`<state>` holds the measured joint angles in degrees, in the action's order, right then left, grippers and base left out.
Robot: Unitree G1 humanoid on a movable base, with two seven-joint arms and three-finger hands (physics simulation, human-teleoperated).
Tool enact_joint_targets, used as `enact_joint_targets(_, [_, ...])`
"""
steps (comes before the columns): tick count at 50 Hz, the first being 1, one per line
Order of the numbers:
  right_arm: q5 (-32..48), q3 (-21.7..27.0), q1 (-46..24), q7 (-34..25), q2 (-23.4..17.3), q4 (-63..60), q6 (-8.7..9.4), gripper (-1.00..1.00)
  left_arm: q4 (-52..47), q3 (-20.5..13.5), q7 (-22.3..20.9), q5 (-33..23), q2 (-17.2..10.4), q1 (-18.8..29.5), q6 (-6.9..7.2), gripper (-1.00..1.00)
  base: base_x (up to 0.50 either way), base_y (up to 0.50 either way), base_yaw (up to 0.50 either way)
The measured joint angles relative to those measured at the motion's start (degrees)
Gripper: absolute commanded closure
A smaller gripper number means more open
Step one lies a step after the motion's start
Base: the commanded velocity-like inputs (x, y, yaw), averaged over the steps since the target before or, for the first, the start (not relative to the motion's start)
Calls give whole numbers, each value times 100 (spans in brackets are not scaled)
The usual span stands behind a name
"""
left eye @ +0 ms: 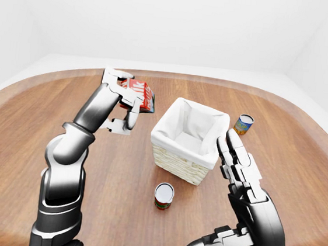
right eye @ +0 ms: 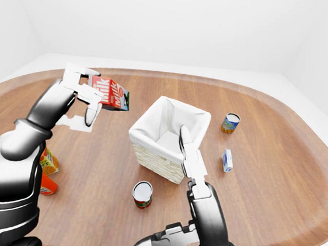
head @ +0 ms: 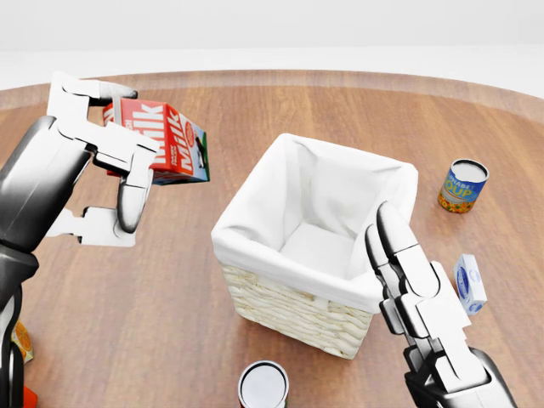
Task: Pick the milk and place it in the basket.
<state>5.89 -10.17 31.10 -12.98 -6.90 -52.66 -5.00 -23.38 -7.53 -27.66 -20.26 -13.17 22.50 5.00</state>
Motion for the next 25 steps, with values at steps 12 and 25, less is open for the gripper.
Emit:
enact_joint_targets(12, [-19,10,3,-9,0,-29,0,-100,-190,358,-40,-192,324,87,0,100,0,0,0])
enact_joint_targets(25, [-40,27,3,-31,14,-40,0,-100,-307,726,-87,-442,661,110,0,100,0,0,0])
